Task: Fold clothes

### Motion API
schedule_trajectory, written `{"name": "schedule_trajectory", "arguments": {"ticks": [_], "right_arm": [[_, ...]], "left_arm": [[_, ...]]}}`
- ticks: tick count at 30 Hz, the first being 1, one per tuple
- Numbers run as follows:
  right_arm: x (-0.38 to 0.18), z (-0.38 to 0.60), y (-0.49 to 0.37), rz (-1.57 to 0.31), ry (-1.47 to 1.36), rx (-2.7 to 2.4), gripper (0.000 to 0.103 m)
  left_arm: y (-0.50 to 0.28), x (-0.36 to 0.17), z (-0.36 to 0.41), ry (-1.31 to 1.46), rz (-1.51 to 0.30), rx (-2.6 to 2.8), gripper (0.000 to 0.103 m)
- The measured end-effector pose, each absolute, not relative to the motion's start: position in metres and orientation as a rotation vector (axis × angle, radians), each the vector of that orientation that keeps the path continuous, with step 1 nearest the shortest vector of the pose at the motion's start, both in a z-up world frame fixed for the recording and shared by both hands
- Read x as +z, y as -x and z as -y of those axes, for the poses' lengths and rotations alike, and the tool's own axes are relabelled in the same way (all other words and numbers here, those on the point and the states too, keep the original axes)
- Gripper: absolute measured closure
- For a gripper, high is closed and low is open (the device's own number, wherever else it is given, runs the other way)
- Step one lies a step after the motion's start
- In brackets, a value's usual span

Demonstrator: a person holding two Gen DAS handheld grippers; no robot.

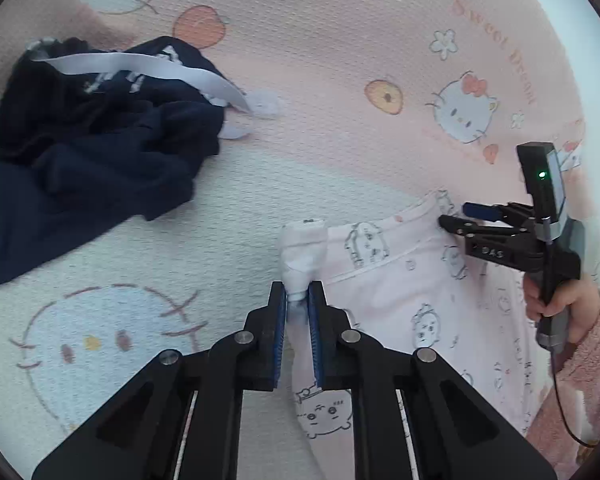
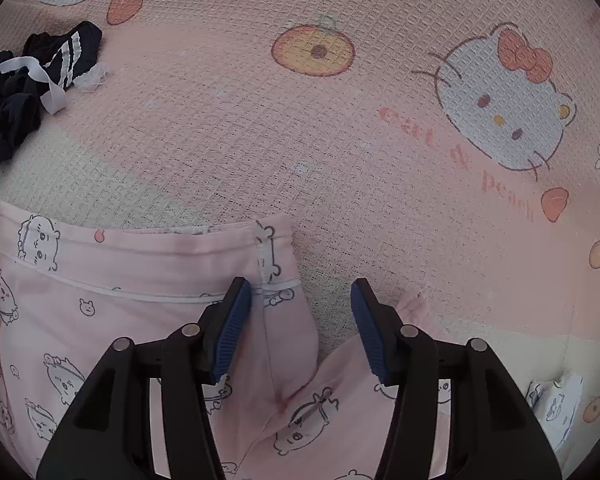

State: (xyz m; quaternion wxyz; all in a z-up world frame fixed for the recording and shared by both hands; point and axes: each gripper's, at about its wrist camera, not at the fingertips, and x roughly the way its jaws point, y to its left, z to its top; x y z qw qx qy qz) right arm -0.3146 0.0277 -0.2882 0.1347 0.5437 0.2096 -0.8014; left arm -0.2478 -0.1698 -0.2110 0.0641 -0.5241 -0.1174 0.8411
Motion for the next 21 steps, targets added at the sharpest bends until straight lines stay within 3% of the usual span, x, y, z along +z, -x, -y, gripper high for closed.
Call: {"name": "schedule_trajectory", "arguments": {"ticks": [5, 8, 10, 14, 18, 20, 21], "right_arm": [[-0.287, -0.029, 0.312, -0.637, -1.574, -2.332, 0.043], [-0.285, -0.03, 0.312, -0.63, -1.578, -2.333, 0.043], [-0.279, -0.032, 0.31, -0.584, -1.567, -2.33, 0.044], [-0.259, -0.041, 0.311, -0.38, -1.488, -2.348, 0.042], [-0.271, -0.03, 0.317, -0.521, -1.515, -2.314, 0.042], [-0.279, -0.032, 0.321, -0.485, -1.55, -2.28, 0.054], [-0.282, -0.035, 0.322, -0.432, -1.564, -2.256, 0.075]], "left_arm": [[0.245, -0.212, 0.214, 1.682, 0.384, 2.652, 0.101], [0.244, -0.217, 0.235, 1.631, 0.656, 2.547, 0.1], [0.245, -0.226, 0.234, 1.62, 0.738, 2.493, 0.096], [0.255, -0.237, 0.218, 1.61, 0.722, 2.452, 0.065], [0.261, -0.237, 0.204, 1.579, 0.696, 2.436, 0.062], [0.263, -0.24, 0.196, 1.57, 0.71, 2.41, 0.062], [0.264, -0.241, 0.193, 1.562, 0.693, 2.422, 0.062]]}}
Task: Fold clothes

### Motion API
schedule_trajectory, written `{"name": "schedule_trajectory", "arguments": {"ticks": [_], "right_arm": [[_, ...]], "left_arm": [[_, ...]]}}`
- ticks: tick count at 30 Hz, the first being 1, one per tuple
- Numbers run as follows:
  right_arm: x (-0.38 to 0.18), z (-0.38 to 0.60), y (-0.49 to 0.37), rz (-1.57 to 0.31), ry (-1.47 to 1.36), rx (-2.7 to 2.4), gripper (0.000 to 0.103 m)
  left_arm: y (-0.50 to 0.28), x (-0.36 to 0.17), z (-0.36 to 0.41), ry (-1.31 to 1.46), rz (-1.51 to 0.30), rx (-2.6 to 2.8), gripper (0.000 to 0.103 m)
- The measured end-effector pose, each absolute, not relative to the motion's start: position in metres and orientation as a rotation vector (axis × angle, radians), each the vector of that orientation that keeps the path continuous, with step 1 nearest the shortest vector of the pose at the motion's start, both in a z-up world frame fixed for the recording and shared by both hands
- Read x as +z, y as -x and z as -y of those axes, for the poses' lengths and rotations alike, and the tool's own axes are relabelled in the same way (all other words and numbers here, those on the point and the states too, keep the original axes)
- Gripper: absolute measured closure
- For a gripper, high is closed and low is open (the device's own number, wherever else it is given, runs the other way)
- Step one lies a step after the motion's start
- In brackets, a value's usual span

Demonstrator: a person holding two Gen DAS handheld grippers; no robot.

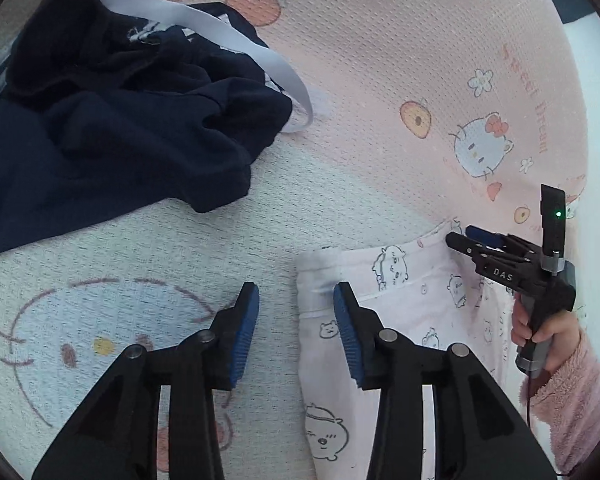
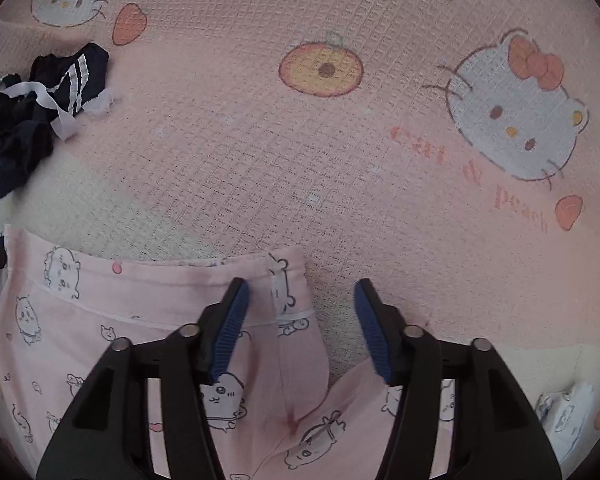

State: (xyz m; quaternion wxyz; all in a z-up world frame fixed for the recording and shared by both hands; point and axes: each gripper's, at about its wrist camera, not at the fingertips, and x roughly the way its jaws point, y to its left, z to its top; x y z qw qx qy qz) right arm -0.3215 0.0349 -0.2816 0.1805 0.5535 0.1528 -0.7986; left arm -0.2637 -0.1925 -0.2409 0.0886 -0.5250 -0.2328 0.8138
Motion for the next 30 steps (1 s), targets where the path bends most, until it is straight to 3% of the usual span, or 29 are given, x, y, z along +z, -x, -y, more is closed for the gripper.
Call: {"name": "schedule_trajectory", "arguments": {"ticks": [2, 3, 5, 15, 20, 22, 25, 27, 30], "right_arm": [[-0.28, -0.035, 0.318, -0.407, -1.543, -2.251, 0.09], [-0.279, -0.033, 0.315, -0.426, -1.525, -2.255, 0.096], [-0.275, -0.031, 0.309, -0.447, -1.491, -2.26, 0.098], [-0.279, -0.051, 0.339, -0.426, -1.508, -2.261, 0.098], [-0.285, -0.054, 0.345, -0.439, -1.502, -2.29, 0.097], [-0.285, -0.057, 0.348, -0.427, -1.51, -2.312, 0.09], [-0.279, -0.06, 0.35, -0.391, -1.514, -2.327, 0.071], [-0.269, -0.061, 0.342, -0.363, -1.476, -2.347, 0.062], [-0.258, -0.057, 0.323, -0.371, -1.425, -2.357, 0.06]], "left_arm": [[0.264, -0.241, 0.187, 1.543, 0.679, 2.425, 0.062], [0.265, -0.241, 0.185, 1.533, 0.697, 2.404, 0.069], [0.264, -0.238, 0.184, 1.504, 0.731, 2.396, 0.097], [0.254, -0.233, 0.194, 1.553, 0.628, 2.506, 0.098], [0.25, -0.237, 0.211, 1.687, 0.434, 2.652, 0.1], [0.247, -0.235, 0.226, 1.641, 0.587, 2.621, 0.1], [0.244, -0.228, 0.225, 1.557, 0.62, 2.577, 0.099], [0.244, -0.223, 0.215, 1.531, 0.582, 2.554, 0.099], [0.245, -0.215, 0.185, 1.521, 0.414, 2.477, 0.098]]}}
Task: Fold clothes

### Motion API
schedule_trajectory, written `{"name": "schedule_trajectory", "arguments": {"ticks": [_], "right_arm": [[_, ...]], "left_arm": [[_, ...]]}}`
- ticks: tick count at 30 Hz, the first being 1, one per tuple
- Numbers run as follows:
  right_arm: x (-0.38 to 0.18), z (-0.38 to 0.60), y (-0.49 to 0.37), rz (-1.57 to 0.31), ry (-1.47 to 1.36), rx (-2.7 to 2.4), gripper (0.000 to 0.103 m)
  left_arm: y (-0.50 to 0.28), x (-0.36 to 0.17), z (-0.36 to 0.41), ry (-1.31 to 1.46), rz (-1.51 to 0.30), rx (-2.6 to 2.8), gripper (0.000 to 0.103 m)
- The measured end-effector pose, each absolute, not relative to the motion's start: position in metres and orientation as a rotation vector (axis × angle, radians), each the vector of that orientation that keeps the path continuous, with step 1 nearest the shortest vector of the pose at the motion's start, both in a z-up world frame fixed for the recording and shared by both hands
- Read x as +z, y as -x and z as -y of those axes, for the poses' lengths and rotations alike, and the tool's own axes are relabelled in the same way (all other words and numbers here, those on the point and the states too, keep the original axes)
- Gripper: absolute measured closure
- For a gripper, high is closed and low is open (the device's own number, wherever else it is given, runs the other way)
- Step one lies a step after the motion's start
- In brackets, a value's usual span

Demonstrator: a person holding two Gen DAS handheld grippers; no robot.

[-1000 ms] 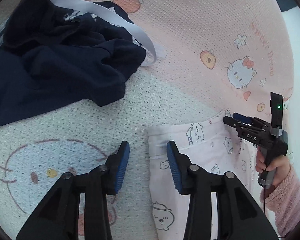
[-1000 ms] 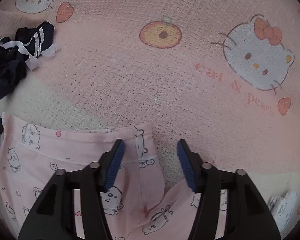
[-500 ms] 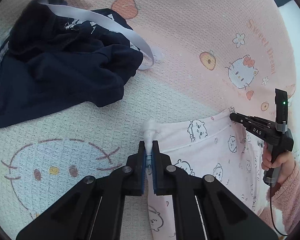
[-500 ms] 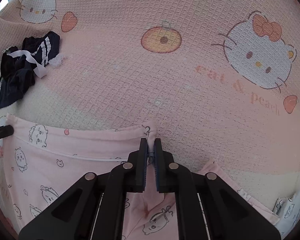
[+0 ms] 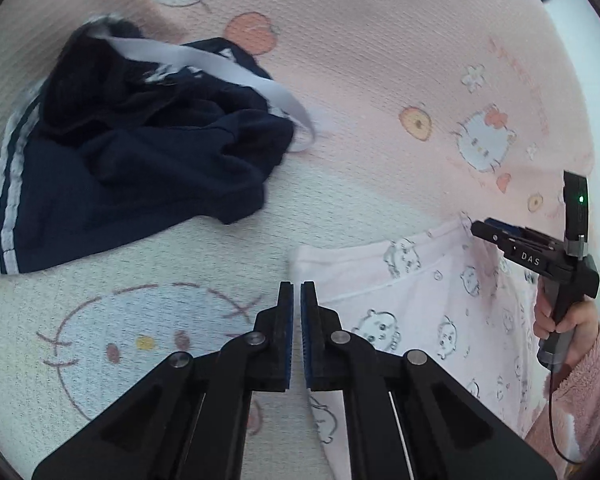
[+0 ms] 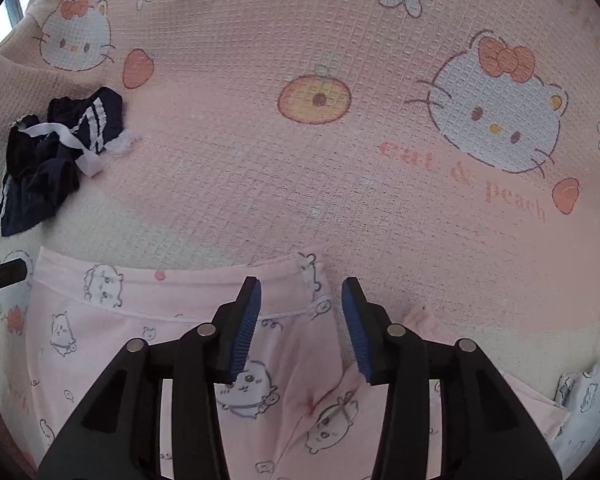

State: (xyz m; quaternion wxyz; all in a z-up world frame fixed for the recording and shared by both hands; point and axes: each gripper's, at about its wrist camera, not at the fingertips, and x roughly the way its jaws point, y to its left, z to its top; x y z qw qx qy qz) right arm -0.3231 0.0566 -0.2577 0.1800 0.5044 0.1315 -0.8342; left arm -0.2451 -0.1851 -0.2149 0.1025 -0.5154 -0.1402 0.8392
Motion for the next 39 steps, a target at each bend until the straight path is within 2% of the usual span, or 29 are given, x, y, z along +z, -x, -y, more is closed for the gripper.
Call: {"name": "schedule_trajectory", "arguments": {"ticks": [2, 4, 6, 10, 13, 17, 20, 23, 27, 29, 31, 36, 39], "right_arm": [[-0.256, -0.046, 0.308, -0.412, -1.427, -2.325, 0.06], [-0.257, -0.047, 0.273, -0.406, -1.471, -2.264, 0.06], [-0.257, -0.051, 0.232, -0.384, -1.53, -2.195, 0.06], [-0.276, -0.069, 0.172, -0.438, -1.615, -2.16, 0.06], [-0.28, -0.095, 0.149, -0.411, -1.693, -2.216, 0.06], [-0.267, -0.098, 0.106, -0.232, -1.727, -2.252, 0.06], [-0.27, -0.093, 0.074, -0.252, -1.744, -2.212, 0.06], [-0.277, -0.114, 0.061, -0.268, -1.815, -2.185, 0.06], [-0.279, -0.154, 0.053, -0.198, -1.884, -2.165, 0.059], [-0.274, -0.163, 0.047, -0.248, -1.884, -2.177, 0.059], [-0.263, -0.173, 0.04, -0.258, -1.841, -2.208, 0.059], [-0.248, -0.205, 0.036, -0.167, -1.846, -2.291, 0.059], [-0.254, -0.223, 0.031, -0.187, -1.887, -2.311, 0.059]], "left_arm": [[0.245, -0.212, 0.155, 1.55, 0.257, 2.375, 0.097], [0.242, -0.22, 0.129, 1.647, 0.11, 2.255, 0.091], [0.234, -0.228, 0.11, 1.726, -0.038, 2.161, 0.069], [0.21, -0.23, 0.107, 1.847, -0.302, 2.086, 0.061], [0.193, -0.217, 0.098, 1.838, -0.301, 2.083, 0.061], [0.17, -0.201, 0.072, 1.804, -0.306, 2.065, 0.061], [0.154, -0.216, 0.032, 1.853, -0.367, 1.96, 0.061], [0.129, -0.226, 0.027, 1.861, -0.453, 1.975, 0.059], [0.108, -0.225, 0.049, 1.976, -0.384, 1.975, 0.055], [0.099, -0.224, 0.055, 2.025, -0.41, 1.973, 0.054], [0.095, -0.217, 0.056, 2.045, -0.355, 2.0, 0.054], [0.097, -0.194, 0.012, 1.837, -0.147, 2.086, 0.054], [0.096, -0.206, -0.016, 1.823, -0.151, 2.072, 0.053]]}}
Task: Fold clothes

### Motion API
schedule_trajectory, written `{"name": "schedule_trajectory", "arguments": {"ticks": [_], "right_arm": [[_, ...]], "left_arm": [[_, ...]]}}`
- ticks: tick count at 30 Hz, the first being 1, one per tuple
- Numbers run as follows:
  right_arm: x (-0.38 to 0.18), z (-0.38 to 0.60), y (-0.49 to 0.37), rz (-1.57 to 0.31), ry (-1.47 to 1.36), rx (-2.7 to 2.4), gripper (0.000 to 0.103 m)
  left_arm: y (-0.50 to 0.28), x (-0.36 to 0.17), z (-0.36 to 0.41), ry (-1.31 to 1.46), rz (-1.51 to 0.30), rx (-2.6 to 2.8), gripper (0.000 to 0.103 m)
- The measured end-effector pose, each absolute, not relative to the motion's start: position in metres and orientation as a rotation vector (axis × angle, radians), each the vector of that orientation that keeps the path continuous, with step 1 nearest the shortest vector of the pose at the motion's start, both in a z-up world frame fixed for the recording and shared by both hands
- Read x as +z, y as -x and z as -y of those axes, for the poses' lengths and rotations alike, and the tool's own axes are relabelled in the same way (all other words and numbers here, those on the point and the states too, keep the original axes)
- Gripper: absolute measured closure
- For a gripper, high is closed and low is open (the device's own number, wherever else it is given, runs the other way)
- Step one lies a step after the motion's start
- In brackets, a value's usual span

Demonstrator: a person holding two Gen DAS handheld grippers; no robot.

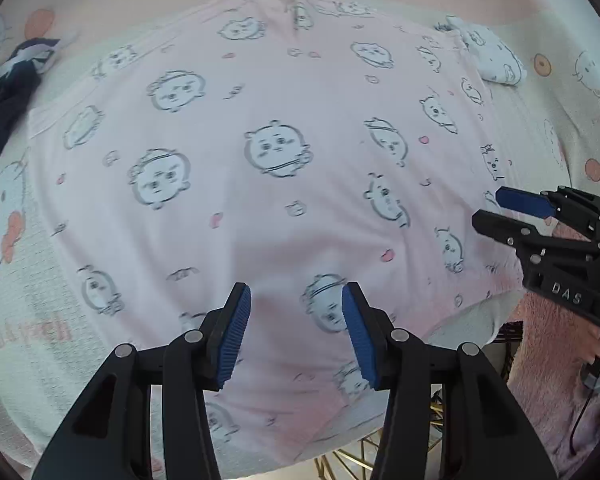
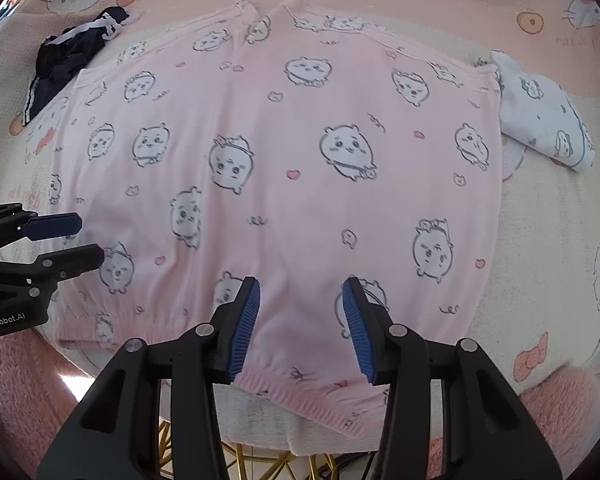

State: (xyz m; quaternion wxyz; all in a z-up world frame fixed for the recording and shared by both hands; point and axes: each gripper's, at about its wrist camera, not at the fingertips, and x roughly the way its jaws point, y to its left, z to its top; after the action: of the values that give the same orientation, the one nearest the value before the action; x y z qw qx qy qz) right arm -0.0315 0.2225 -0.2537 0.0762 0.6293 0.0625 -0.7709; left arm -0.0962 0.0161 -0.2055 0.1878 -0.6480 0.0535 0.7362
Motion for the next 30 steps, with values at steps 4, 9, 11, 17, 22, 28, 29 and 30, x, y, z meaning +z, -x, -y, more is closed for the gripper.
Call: {"name": "schedule_trajectory", "arguments": {"ticks": [4, 9, 11, 17, 22, 28, 29, 30], "right_arm": [[-0.274, -0.243, 0.017, -0.221, -1.963, -2.313, 0.059], [-0.276, -0.26, -0.002, -0.141, -1.938, -2.315, 0.059], [-0.275, -0.263, -0.008, -0.155, -1.929, -2.305, 0.059], [-0.248, -0.283, -0.023, -0.033, -1.806, -2.416, 0.059], [-0.251, -0.273, -0.013, -0.071, -1.812, -2.439, 0.058], [-0.269, -0.289, -0.021, -0.083, -1.97, -2.373, 0.058], [-0.266, -0.294, -0.021, -0.064, -1.981, -2.383, 0.058], [-0.262, -0.297, -0.019, -0.052, -1.984, -2.398, 0.058]], "left_arm": [[0.079, -0.215, -0.025, 1.837, -0.254, 2.118, 0.053], [0.051, -0.213, 0.005, 1.948, -0.177, 2.094, 0.051], [0.04, -0.211, 0.02, 2.006, -0.122, 2.058, 0.05], [0.014, -0.201, 0.048, 2.071, -0.082, 2.067, 0.047], [0.015, -0.196, 0.064, 2.026, 0.053, 2.174, 0.047], [0.0, -0.205, 0.087, 2.167, -0.059, 2.142, 0.039], [-0.002, -0.204, 0.093, 2.179, -0.046, 2.137, 0.039], [-0.001, -0.198, 0.094, 2.153, -0.035, 2.153, 0.039]]}}
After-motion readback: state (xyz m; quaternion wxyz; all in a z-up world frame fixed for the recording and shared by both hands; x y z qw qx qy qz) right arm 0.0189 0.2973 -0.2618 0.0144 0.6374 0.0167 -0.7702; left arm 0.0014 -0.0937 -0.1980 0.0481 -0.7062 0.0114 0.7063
